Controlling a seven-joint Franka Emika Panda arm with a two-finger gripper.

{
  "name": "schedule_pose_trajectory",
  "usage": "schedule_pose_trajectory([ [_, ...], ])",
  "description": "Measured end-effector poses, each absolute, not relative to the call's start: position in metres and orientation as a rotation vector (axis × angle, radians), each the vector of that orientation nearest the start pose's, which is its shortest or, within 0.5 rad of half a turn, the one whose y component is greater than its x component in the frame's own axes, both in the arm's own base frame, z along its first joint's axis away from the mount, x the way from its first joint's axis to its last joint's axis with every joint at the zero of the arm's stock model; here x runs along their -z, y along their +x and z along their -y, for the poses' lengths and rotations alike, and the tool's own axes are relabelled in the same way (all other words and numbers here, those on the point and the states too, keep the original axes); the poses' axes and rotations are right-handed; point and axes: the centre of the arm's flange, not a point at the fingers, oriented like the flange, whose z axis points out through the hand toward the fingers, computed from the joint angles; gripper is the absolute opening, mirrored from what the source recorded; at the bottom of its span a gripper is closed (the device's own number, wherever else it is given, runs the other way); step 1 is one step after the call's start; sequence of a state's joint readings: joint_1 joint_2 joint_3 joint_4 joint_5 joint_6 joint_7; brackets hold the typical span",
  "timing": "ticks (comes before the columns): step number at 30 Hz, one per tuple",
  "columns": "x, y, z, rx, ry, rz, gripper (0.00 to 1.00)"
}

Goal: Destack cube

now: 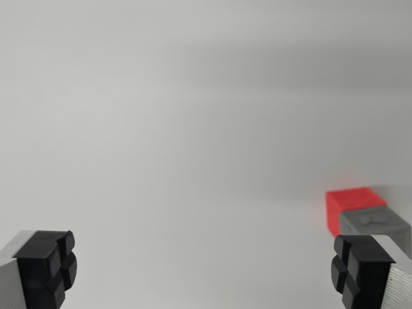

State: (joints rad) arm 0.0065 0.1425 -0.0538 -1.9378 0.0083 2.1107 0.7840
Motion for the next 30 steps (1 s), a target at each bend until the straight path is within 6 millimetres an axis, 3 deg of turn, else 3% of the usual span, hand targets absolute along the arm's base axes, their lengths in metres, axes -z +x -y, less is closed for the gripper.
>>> schedule_pose_trajectory([
  [30, -0.404, 0.586, 0.036, 0.037, -2.87, -1.259, 1.0],
])
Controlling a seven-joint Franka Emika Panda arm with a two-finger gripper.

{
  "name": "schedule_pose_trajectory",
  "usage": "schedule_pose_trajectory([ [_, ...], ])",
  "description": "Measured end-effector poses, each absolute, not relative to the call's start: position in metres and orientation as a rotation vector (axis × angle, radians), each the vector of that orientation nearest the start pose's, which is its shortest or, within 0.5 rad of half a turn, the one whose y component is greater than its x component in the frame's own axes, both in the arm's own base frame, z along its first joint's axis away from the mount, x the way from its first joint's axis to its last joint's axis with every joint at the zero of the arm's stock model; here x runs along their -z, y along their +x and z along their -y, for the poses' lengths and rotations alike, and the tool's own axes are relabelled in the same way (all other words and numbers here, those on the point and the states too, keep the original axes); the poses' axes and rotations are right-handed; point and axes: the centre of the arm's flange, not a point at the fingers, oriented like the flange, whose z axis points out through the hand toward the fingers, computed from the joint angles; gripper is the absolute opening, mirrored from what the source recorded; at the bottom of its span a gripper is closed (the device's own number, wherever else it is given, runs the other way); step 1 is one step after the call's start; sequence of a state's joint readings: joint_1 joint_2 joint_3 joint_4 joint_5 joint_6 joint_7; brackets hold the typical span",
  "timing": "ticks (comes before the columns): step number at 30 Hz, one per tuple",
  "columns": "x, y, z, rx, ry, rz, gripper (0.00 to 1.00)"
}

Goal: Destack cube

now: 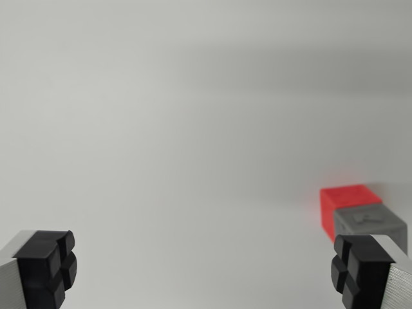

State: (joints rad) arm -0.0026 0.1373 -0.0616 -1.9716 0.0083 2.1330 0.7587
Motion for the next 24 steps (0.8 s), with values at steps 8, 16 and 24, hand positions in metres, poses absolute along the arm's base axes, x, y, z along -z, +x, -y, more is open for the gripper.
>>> schedule_pose_trajectory([
  [8, -0.395, 0.58, 0.047, 0.035, -2.879, -1.244, 1.0],
  [16, -0.382, 0.571, 0.06, 0.03, -2.889, -1.227, 1.0],
  [24, -0.369, 0.561, 0.075, 0.026, -2.898, -1.207, 1.0],
])
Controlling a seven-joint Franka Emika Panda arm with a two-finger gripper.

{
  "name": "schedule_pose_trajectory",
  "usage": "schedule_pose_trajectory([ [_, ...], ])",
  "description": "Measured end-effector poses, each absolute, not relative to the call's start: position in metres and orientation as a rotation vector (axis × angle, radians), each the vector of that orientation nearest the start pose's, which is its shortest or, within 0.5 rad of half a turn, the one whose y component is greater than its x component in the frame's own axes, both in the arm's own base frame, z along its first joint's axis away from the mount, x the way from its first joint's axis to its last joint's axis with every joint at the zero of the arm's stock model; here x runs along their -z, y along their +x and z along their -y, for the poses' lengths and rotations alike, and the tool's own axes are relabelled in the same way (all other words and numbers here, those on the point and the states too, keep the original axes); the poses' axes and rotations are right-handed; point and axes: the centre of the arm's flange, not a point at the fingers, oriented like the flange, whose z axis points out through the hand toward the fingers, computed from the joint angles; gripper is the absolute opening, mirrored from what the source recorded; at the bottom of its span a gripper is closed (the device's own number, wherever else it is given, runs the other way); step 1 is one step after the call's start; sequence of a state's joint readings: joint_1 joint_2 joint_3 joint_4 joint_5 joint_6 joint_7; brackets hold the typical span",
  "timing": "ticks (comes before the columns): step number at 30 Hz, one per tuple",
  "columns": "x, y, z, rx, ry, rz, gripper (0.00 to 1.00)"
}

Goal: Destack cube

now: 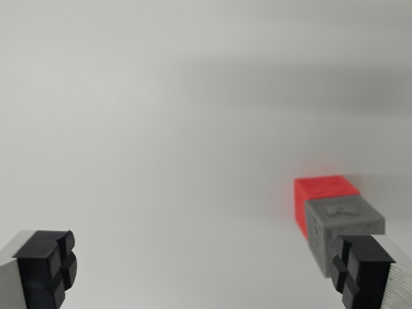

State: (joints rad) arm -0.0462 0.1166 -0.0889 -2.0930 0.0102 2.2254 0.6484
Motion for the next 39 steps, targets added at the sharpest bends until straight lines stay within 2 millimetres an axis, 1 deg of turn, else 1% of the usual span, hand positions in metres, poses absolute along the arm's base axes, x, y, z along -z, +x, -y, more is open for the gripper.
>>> schedule_pose_trajectory([
  [16, -0.337, 0.536, 0.112, 0.017, -2.92, -1.158, 1.0],
  [39, -0.281, 0.494, 0.175, 0.001, -2.955, -1.07, 1.0],
])
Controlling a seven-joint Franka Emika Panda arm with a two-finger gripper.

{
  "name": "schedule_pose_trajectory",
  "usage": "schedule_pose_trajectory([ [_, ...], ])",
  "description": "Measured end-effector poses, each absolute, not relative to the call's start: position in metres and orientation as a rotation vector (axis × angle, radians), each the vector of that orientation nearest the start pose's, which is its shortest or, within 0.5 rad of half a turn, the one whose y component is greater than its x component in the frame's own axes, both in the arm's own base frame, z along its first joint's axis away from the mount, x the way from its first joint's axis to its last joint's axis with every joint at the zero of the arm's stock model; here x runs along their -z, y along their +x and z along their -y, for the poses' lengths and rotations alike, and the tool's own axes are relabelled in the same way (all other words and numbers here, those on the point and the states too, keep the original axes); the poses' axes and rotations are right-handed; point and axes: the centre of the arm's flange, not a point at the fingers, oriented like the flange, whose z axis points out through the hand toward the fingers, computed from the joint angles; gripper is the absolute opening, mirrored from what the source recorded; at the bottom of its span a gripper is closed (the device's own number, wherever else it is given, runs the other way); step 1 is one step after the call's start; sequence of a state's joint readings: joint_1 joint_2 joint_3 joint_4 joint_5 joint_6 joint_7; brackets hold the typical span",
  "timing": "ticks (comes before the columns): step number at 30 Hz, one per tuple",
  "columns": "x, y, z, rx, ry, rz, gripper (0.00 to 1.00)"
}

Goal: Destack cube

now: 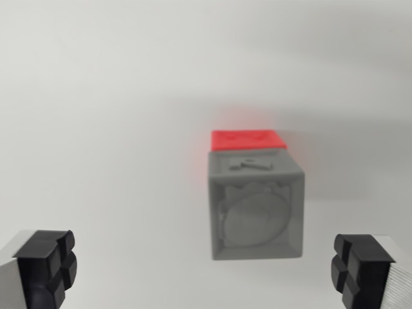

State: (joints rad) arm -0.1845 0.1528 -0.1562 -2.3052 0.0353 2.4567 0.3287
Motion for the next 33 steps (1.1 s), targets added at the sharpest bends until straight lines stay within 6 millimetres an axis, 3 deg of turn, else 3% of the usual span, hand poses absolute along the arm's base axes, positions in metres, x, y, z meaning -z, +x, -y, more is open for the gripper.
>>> schedule_pose_trajectory([
  [13, -0.247, 0.472, 0.21, -0.005, -2.97, -1.033, 1.0],
  [24, -0.198, 0.472, 0.208, -0.013, -2.973, -1.027, 1.0],
  [33, -0.175, 0.471, 0.208, -0.011, -2.973, -1.026, 1.0],
])
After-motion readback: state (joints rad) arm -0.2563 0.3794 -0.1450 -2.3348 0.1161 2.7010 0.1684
